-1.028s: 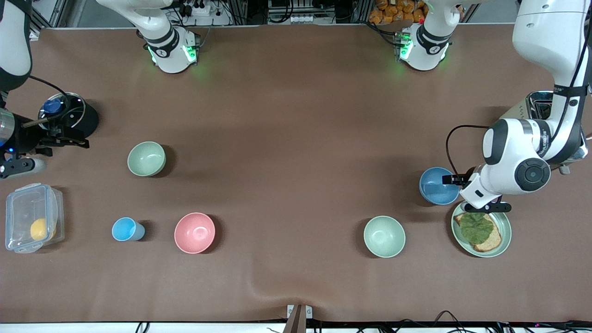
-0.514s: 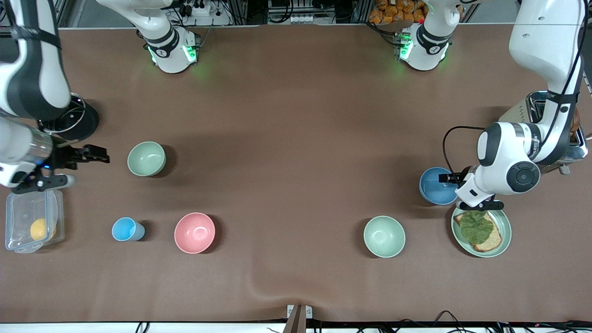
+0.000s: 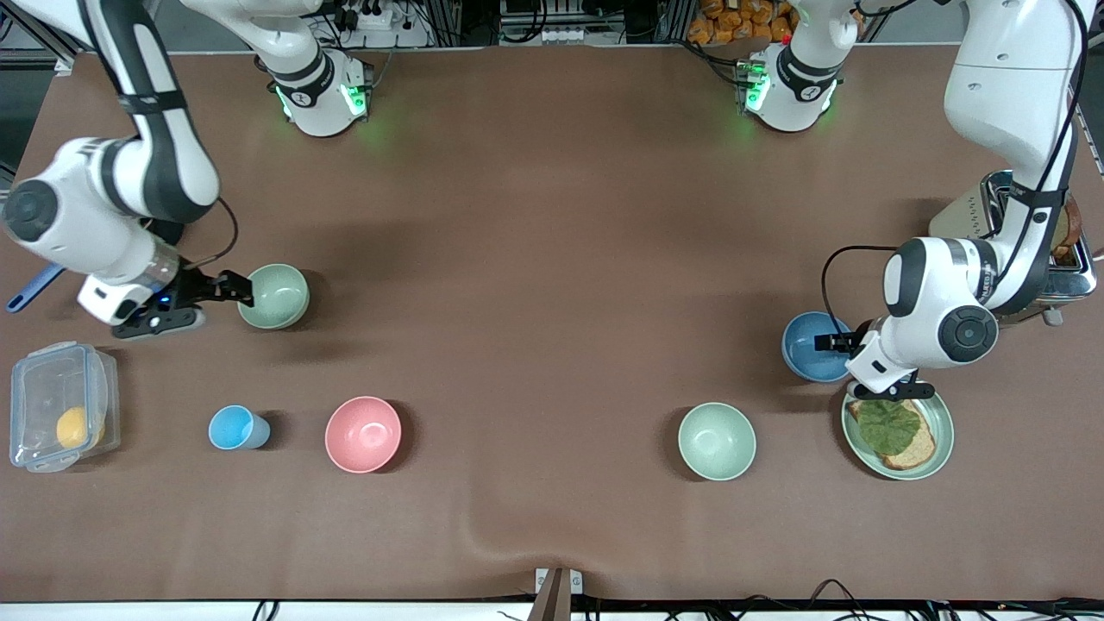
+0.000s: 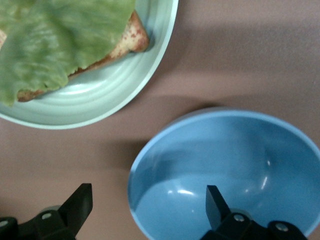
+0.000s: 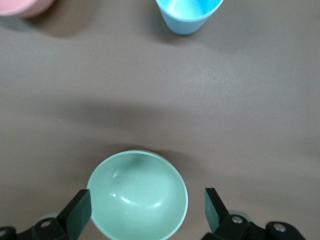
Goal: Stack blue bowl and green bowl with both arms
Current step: 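Grasp the blue bowl with the left gripper while the right gripper grasps the green bowl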
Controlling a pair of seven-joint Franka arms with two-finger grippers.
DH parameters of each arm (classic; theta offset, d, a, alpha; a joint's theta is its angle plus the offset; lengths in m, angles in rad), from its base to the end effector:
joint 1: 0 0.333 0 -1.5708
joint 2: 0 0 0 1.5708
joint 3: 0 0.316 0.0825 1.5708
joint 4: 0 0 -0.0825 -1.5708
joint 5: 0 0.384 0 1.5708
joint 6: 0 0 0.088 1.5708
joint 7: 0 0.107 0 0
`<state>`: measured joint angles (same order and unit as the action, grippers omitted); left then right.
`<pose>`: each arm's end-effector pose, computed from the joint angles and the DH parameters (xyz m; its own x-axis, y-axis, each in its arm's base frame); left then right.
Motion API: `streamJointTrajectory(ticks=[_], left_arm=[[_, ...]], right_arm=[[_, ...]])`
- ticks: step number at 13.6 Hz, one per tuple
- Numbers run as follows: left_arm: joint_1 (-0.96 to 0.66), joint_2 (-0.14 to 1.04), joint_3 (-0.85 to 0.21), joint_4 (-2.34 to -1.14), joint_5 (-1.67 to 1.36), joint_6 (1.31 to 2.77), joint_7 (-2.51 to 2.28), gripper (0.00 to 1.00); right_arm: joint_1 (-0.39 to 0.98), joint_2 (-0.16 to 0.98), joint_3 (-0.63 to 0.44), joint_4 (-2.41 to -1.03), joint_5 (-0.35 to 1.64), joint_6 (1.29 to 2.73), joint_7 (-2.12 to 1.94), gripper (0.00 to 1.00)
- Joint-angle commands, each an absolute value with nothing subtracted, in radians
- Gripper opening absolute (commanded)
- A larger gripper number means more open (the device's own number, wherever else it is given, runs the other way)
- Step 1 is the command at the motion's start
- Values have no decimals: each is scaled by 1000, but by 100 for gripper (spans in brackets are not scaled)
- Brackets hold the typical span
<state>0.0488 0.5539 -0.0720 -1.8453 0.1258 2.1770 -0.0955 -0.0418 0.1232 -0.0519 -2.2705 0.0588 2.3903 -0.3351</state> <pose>0.6194 -0.0077 0.2082 0.9768 0.0032 -0.2139 -0.0117 -0.9976 -0.0680 0.5277 -0.0491 0.3039 0.9803 0.1973 0.0074 0.1974 -0.9798 -0.0330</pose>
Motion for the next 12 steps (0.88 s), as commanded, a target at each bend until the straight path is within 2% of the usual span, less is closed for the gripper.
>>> streamJointTrajectory(ticks=[1,3,4,5,9,12], left_arm=[[63,557,-78,-1847,146,2198,-84,100],[63,560,-78,-1847,141,2198,-84,96],[63,563,-78,-1845,140,2201,-84,33],[63,563,-78,-1845,140,2201,-84,0],[63,563,-78,-1844,140,2203,-83,0],[66,558,-78,-1839,140,2203,-68,0]], right_arm=[[-64,95,-48,-2359,78,2492,-406,100],[-90,116,-48,-2411,78,2601,-448,99],[-100,135,-46,-2416,80,2615,-456,95],[-100,141,-46,-2419,81,2628,-457,94],[-104,185,-46,-2476,81,2773,-500,84],[-144,227,-44,-2476,81,2815,-584,68]])
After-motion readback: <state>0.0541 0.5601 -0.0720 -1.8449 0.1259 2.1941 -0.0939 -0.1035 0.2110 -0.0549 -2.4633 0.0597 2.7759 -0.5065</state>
